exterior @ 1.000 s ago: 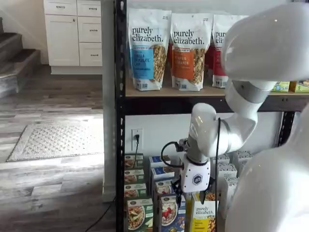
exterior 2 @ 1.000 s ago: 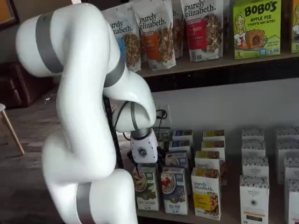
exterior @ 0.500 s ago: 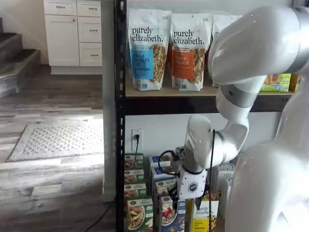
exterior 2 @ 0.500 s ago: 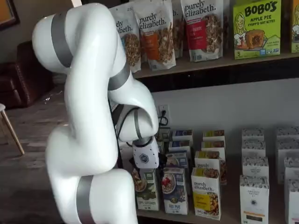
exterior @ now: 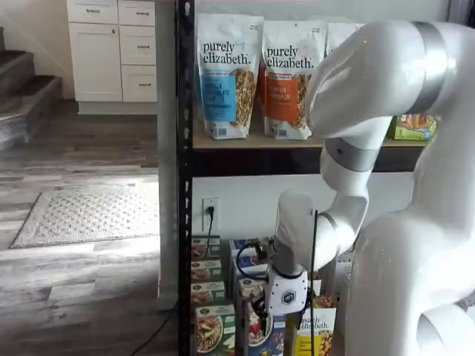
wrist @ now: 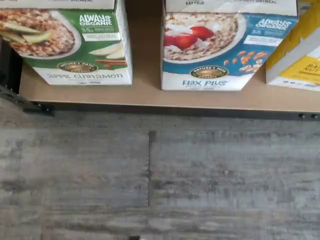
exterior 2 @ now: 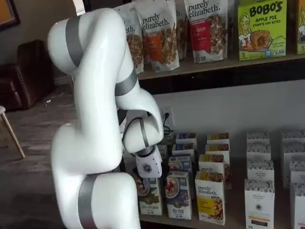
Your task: Pick up the blue and white box that is on the bottom shelf, the second box from the left
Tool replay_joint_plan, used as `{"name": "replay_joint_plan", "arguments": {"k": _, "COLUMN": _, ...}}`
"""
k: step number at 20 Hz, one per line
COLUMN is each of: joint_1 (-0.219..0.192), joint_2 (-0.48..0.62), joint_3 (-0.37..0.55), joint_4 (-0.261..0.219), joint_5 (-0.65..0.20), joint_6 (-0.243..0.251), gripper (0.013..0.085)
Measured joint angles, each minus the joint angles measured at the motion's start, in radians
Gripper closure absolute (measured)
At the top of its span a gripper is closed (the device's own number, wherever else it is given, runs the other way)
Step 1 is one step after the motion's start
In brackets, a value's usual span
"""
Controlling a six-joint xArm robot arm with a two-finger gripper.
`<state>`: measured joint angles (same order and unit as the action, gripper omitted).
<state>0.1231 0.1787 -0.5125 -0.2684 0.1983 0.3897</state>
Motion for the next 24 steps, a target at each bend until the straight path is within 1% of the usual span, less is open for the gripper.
{"name": "replay_joint_plan", "arguments": {"k": 1, "joint_1": -0.001, "joint_2": 0.016, "joint_3": -0.009, "joint_4": -0.009, "joint_5": -0.012, "joint_6": 0.007, "gripper": 0.0130}}
{"name": "replay_joint_plan", "arguments": {"k": 5, "joint_1": -0.008, "joint_2": 0.087, "joint_3": -0.051, "joint_4": 0.000, "joint_5": -0.064, "joint_6": -0.007, "gripper": 0.0130}}
{"name": "replay_joint_plan", "arguments": {"k": 8, "joint_1": -0.018, "joint_2": 0.134, "joint_3": -0.089, "joint_4": -0.014, "joint_5": -0.080, "joint_6": -0.002, "gripper": 0.0130}}
{"name": "replay_joint_plan", "arguments": {"k": 12, "joint_1": -0.033, "joint_2": 0.190, "joint_3": -0.141, "joint_4": -0.056, "joint_5": -0.100, "joint_6": 0.024, "gripper": 0.0130}}
{"name": "replay_joint_plan", "arguments": {"k": 14, "joint_1": -0.041, "joint_2": 0.214, "joint_3": -0.165, "joint_4": -0.043, "joint_5": -0.105, "joint_6": 0.003, "gripper": 0.0130}}
{"name": "replay_joint_plan", "arguments": {"k": 15, "joint_1": -0.045, "joint_2": 0.228, "joint_3": -0.180, "joint_4": -0.026, "joint_5": -0.105, "joint_6": -0.017, "gripper": 0.0130}}
{"name": "replay_joint_plan", "arguments": {"k": 16, "joint_1": -0.049, "joint_2": 0.239, "joint_3": -0.192, "joint_4": -0.023, "joint_5": -0.105, "joint_6": -0.024, "gripper": 0.0130}}
{"name": "replay_joint_plan", "arguments": {"k": 17, "joint_1": -0.054, "joint_2": 0.249, "joint_3": -0.202, "joint_4": -0.027, "joint_5": -0.106, "joint_6": -0.025, "gripper": 0.0130}}
{"name": "replay_joint_plan", "arguments": {"k": 18, "joint_1": -0.063, "joint_2": 0.262, "joint_3": -0.218, "joint_4": -0.055, "joint_5": -0.104, "joint_6": -0.006, "gripper": 0.0130}}
{"name": "replay_joint_plan", "arguments": {"k": 19, "joint_1": -0.068, "joint_2": 0.271, "joint_3": -0.227, "joint_4": -0.062, "joint_5": -0.104, "joint_6": -0.003, "gripper": 0.0130}}
{"name": "replay_joint_plan", "arguments": {"k": 20, "joint_1": -0.071, "joint_2": 0.279, "joint_3": -0.235, "joint_4": -0.063, "joint_5": -0.104, "joint_6": -0.005, "gripper": 0.0130}}
{"name": "replay_joint_plan", "arguments": {"k": 24, "joint_1": -0.076, "joint_2": 0.309, "joint_3": -0.266, "joint_4": -0.034, "joint_5": -0.104, "joint_6": -0.040, "gripper": 0.0130}}
